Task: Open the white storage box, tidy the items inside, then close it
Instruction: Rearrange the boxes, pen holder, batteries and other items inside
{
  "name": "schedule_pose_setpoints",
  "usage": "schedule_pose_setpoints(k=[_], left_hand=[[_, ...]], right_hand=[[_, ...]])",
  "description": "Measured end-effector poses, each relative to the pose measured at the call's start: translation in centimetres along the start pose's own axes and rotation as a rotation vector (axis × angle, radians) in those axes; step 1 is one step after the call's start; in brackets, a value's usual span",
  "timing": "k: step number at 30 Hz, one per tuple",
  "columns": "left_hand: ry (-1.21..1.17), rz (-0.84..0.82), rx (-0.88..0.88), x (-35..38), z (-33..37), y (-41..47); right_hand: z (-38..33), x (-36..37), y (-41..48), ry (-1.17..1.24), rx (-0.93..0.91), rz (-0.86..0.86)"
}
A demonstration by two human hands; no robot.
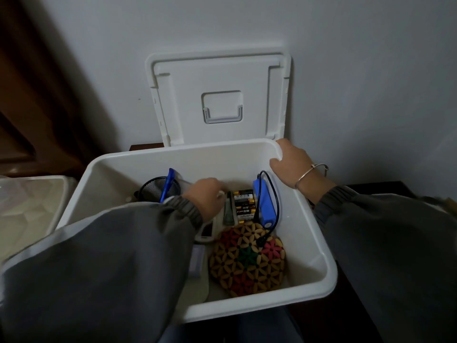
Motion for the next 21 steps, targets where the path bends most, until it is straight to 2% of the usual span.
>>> schedule_pose_setpoints(k=[5,8,10,14,17,21], left_hand=[[0.001,0.499,0.095,-9.3,-2.5,-6.8],[0.098,0.645,-0.017,-12.0,-6.6,-10.7],[0.144,0.594,-0.164,-11.9,-10.5,-12.1],[0.052,0.336,-0.501,-9.0,-17.8,-14.0],[-0.107,0.223,-0.553,-6.4,-19.9,-14.5],[-0.291,0.251,-0.548,-5.6,-20.3,-14.4]], right_hand=[[-0.1,0.0,-0.1,0.009,-0.008,-0.005],[-0.2,-0.1,-0.3,0.010,-0.003,0.002],[-0.2,-0.2,-0.4,0.008,0.004,0.001],[-0.3,-0.4,-0.6,0.024,0.014,-0.005],[-0.5,-0.6,-0.7,0.022,0.026,0.008],[-0.7,-0.7,-1.1,0.032,0.016,0.021]])
Point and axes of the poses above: each hand's wrist, its own y-axis towards the middle knuckle, its own x-axis out of the palm, z = x × y, the point moved 8 cm from there along y, towards the middle knuckle, and after that the axes turned 5 degrees about -z, right-handed, at the moved point
